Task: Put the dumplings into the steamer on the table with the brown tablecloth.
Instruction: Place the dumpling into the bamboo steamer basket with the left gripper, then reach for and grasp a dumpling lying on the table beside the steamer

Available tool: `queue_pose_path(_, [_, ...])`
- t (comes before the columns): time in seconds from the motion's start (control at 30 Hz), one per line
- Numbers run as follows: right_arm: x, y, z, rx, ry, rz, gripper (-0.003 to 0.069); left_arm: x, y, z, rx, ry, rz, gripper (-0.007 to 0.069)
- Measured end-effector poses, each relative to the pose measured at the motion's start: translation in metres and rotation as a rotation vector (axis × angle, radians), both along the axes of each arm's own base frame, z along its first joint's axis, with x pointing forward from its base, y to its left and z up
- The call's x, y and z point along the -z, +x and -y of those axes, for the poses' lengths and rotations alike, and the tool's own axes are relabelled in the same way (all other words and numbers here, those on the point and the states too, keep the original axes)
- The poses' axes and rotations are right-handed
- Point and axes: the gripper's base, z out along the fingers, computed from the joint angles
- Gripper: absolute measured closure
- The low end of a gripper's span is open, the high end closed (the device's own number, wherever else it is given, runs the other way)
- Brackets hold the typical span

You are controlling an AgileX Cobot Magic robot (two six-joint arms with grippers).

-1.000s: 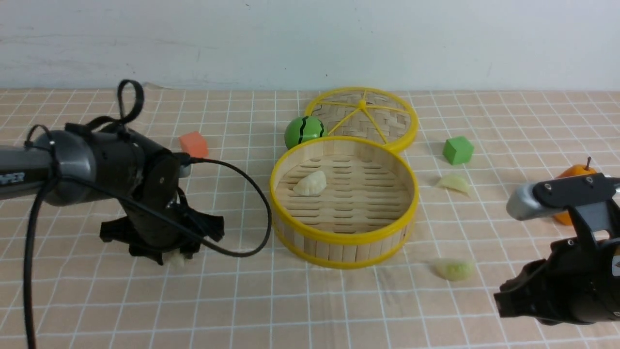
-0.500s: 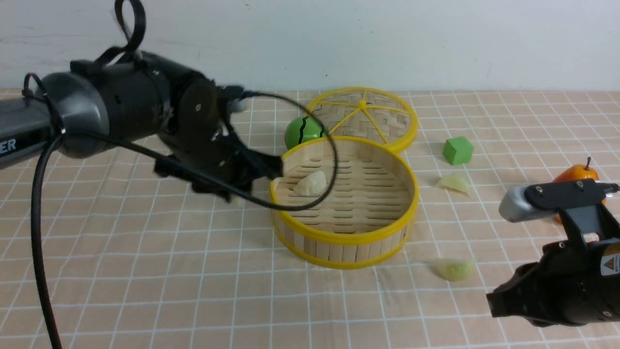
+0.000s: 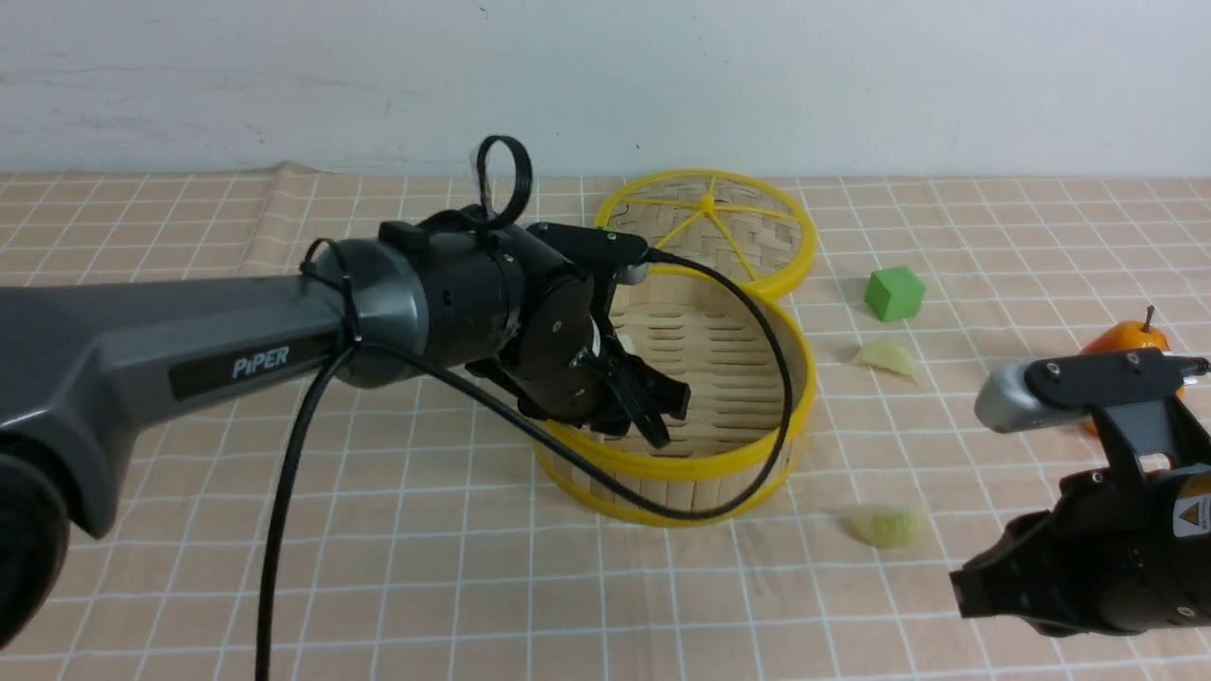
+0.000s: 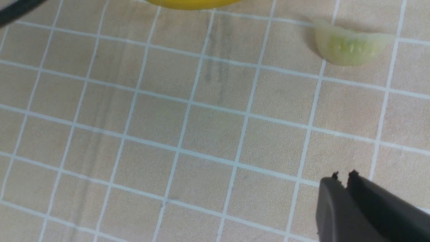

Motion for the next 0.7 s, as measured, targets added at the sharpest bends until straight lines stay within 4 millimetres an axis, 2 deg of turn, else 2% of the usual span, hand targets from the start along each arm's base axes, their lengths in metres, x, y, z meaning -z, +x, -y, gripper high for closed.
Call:
queue_pose_path(0.03, [0.000,0.000,0.000,0.000,0.000,0.000,0.0599,0.000,-0.001,0.000,0.004,0.009,-0.002,0.0250])
queue_pose_path(0.13, [0.000,0.000,0.000,0.000,0.000,0.000,0.0595,-0.011,-0.002,0.000,0.008,0.031,0.006,0.0155])
queue_pose_path(0.2, [0.000,0.000,0.000,0.001,0.001,0.004,0.0594,-0.033,-0.004,-0.005,-0.004,0.067,0.006,0.0126])
queue_pose_path(0.27, [0.000,0.001,0.000,0.002,0.002,0.008,0.0591,-0.068,-0.007,-0.011,-0.017,0.092,0.033,0.0118])
queue_pose_path(0.3, [-0.001,0.001,0.000,0.002,0.003,0.010,0.0591,-0.077,-0.008,-0.013,-0.018,0.097,0.044,0.0117])
queue_pose_path(0.33, [-0.001,0.001,0.000,-0.001,0.000,0.018,0.0588,-0.114,-0.015,-0.021,-0.024,0.108,0.087,0.0116])
queue_pose_path(0.43, [-0.001,0.002,0.001,-0.013,-0.016,0.036,0.0585,-0.190,-0.045,-0.046,-0.034,0.107,0.171,0.0128])
queue_pose_path(0.47, [-0.001,0.003,0.001,-0.020,-0.024,0.043,0.0585,-0.203,-0.053,-0.052,-0.034,0.109,0.182,0.0132])
queue_pose_path(0.5, [-0.001,0.003,0.001,-0.032,-0.038,0.051,0.0583,-0.227,-0.073,-0.066,-0.020,0.106,0.212,0.0144])
queue_pose_path(0.53, [-0.001,0.003,0.002,-0.049,-0.055,0.061,0.0581,-0.241,-0.088,-0.075,-0.011,0.103,0.221,0.0154])
queue_pose_path(0.57, [-0.001,0.003,0.002,-0.050,-0.058,0.062,0.0581,-0.244,-0.091,-0.077,-0.013,0.099,0.222,0.0154])
queue_pose_path(0.6, [-0.001,0.004,0.003,-0.070,-0.083,0.076,0.0578,-0.258,-0.111,-0.089,-0.001,0.088,0.226,0.0169])
queue_pose_path(0.63, [0.001,0.005,0.003,-0.082,-0.102,0.073,0.0575,-0.263,-0.127,-0.099,0.007,0.074,0.213,0.0186])
queue_pose_path(0.67, [0.002,0.005,0.003,-0.083,-0.103,0.072,0.0575,-0.265,-0.130,-0.100,0.008,0.066,0.219,0.0189])
queue_pose_path(0.7, [0.004,0.008,0.002,-0.085,-0.112,0.063,0.0570,-0.267,-0.148,-0.110,0.017,0.047,0.207,0.0208])
